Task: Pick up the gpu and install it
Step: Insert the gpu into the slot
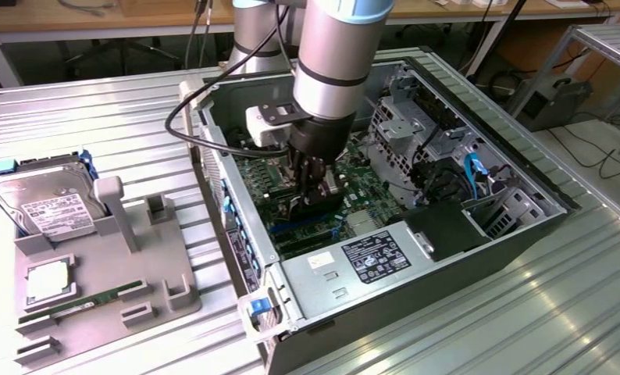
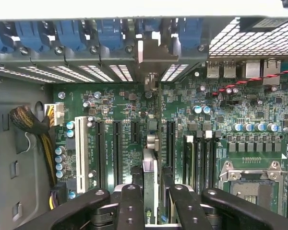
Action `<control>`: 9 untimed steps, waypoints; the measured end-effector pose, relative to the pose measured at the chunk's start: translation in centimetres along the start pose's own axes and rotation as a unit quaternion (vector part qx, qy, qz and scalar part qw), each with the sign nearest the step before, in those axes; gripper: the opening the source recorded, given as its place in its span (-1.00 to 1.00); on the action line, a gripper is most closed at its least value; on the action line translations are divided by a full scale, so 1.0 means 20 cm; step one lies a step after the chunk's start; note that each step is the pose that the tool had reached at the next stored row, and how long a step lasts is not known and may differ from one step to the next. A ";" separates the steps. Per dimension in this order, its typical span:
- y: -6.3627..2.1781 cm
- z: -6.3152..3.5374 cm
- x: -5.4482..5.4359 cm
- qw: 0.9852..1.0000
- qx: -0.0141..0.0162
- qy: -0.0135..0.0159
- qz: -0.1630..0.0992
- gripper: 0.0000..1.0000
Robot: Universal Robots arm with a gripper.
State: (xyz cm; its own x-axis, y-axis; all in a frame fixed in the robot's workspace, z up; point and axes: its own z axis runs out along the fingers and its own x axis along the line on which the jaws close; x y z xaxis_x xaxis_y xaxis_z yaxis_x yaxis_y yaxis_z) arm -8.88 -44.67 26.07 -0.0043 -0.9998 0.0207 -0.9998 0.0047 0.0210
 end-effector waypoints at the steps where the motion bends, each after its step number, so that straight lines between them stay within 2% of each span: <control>1: 0.000 0.002 0.00 1.000 0.000 0.000 0.000 -0.47; 9: -0.001 0.023 0.00 1.000 0.000 0.000 0.000 -0.47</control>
State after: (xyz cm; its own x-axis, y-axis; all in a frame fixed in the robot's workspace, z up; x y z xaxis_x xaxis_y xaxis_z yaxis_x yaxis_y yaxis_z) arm -8.88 -44.67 25.62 -0.0043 -0.9998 0.0208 -0.9998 0.0047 0.0211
